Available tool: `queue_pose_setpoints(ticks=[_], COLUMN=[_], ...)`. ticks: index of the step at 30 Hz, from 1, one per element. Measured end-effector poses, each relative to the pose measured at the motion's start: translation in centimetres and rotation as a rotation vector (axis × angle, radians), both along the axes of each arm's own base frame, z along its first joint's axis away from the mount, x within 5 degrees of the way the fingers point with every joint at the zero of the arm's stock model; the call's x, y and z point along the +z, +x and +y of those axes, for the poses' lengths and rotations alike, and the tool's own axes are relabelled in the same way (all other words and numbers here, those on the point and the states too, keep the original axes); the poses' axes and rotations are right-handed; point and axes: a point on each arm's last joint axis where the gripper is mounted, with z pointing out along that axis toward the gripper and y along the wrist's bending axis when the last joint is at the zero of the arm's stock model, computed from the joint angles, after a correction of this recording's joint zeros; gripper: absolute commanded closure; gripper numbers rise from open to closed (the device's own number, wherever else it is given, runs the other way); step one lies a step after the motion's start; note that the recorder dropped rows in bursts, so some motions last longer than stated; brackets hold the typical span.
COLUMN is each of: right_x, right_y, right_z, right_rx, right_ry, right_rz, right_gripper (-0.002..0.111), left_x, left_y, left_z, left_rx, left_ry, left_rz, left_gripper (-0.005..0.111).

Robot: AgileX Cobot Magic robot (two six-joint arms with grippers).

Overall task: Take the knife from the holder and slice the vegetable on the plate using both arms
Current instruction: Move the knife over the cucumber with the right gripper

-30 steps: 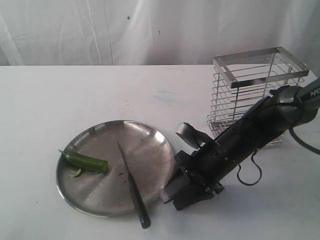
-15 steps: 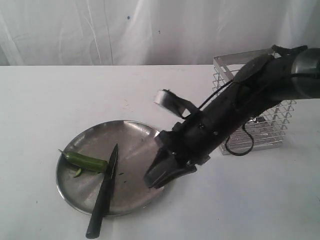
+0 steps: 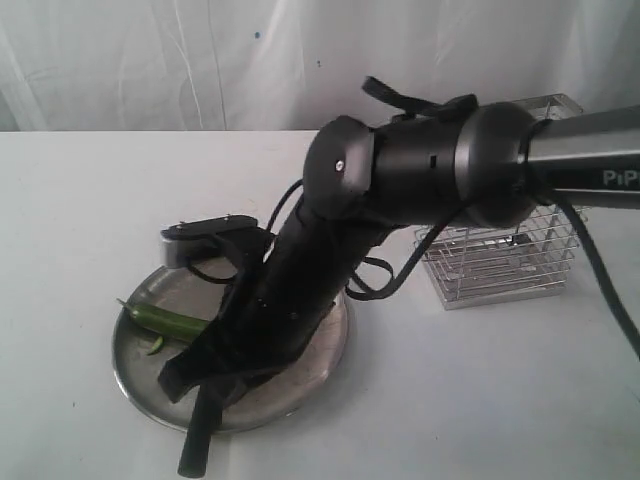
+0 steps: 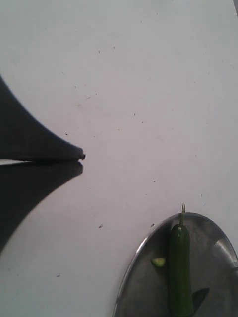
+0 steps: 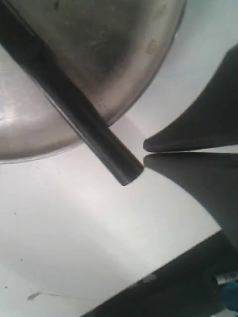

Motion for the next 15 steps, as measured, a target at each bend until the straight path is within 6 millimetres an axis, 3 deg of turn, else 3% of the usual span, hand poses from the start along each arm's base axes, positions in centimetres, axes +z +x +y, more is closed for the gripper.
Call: queue_pose_setpoints(ticks=[8,11,15], right_x=[0.0,0.1,-0.2], right_y=[1.2,1.7,1.7], right_z=[1.6,1.8,1.8], right_rx=[-0.077,-0.099,-0.099], right_ry=[-0.005,0.019,0.014], right_rz=[-0.212,-0.249,-0.245], right_gripper=[0.107,0.094,0.065], left_x=[0.0,0.0,0.0], left_y=[0.0,0.0,0.0], left_z=[0.0,0.0,0.0], left_rx=[0.0,0.0,0.0], left_ry=[0.0,0.0,0.0], left_rz=[0.0,0.0,0.0], left_gripper=[0.107,0.107,0.107])
